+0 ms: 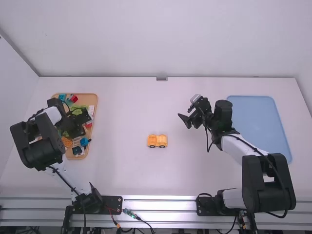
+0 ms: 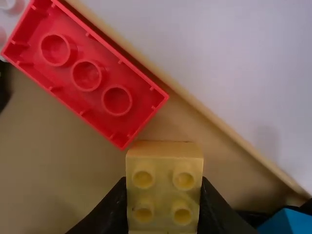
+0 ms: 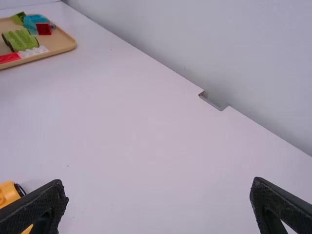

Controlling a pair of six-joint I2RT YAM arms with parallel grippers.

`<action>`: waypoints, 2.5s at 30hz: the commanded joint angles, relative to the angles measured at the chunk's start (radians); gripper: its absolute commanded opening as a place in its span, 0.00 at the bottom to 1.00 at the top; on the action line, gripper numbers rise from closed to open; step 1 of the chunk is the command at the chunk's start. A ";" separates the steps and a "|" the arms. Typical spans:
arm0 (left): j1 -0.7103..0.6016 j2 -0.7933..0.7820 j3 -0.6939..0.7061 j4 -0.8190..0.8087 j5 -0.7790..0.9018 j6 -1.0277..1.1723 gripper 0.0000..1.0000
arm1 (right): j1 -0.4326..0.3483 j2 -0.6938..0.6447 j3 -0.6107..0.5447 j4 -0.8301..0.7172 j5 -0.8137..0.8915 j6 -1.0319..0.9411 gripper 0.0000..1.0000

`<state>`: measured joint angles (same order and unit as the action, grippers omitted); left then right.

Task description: Assemble lego blocks to make yellow taxi

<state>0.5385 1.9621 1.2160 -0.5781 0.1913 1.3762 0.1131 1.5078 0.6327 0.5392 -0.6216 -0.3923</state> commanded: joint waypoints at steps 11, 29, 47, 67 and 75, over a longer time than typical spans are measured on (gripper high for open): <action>-0.117 0.016 0.316 -0.384 0.144 -0.101 0.02 | -0.001 -0.019 -0.005 0.006 -0.006 0.003 0.99; -0.672 0.016 0.173 -0.259 -0.073 -0.123 0.02 | -0.003 -0.019 -0.005 -0.001 -0.005 0.003 0.99; -0.762 -0.142 -0.153 0.022 0.077 -0.286 0.02 | -0.002 -0.019 -0.005 -0.005 0.021 -0.007 0.99; -0.759 -0.331 -0.473 0.350 0.131 -0.131 0.02 | -0.003 -0.019 -0.005 -0.160 0.021 -0.084 0.99; -0.708 -0.245 -0.403 0.332 0.134 -0.192 0.02 | -0.002 -0.019 -0.006 -0.172 0.017 -0.083 0.99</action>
<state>-0.1886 1.6775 0.7818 -0.2405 0.3141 1.2160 0.1131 1.5078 0.6327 0.3714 -0.5995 -0.4759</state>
